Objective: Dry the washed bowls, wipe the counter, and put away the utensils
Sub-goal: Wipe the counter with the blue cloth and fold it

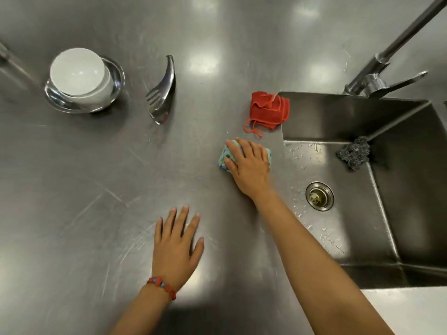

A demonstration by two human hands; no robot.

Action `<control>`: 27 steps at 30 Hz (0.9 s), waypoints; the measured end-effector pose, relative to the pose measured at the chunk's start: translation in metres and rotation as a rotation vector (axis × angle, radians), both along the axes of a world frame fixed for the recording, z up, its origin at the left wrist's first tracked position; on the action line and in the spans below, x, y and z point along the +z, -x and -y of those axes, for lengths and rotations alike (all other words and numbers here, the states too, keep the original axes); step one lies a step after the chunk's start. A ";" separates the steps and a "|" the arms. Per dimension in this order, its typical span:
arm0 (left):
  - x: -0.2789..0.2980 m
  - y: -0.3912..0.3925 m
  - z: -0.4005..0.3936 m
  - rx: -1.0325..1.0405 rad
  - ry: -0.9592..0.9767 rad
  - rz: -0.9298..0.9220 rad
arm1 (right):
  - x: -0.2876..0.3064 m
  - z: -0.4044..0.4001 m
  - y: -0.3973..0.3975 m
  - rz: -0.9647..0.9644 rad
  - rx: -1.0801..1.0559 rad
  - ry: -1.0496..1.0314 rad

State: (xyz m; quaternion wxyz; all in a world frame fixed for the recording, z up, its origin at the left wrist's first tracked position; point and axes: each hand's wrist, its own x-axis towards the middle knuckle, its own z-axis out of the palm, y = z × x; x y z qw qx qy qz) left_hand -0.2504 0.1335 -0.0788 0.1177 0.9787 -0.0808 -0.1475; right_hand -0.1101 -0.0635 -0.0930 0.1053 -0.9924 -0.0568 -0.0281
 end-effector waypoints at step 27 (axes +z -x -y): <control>0.005 0.011 -0.020 -0.080 0.108 0.065 | 0.013 -0.060 0.152 -0.053 -0.116 -0.080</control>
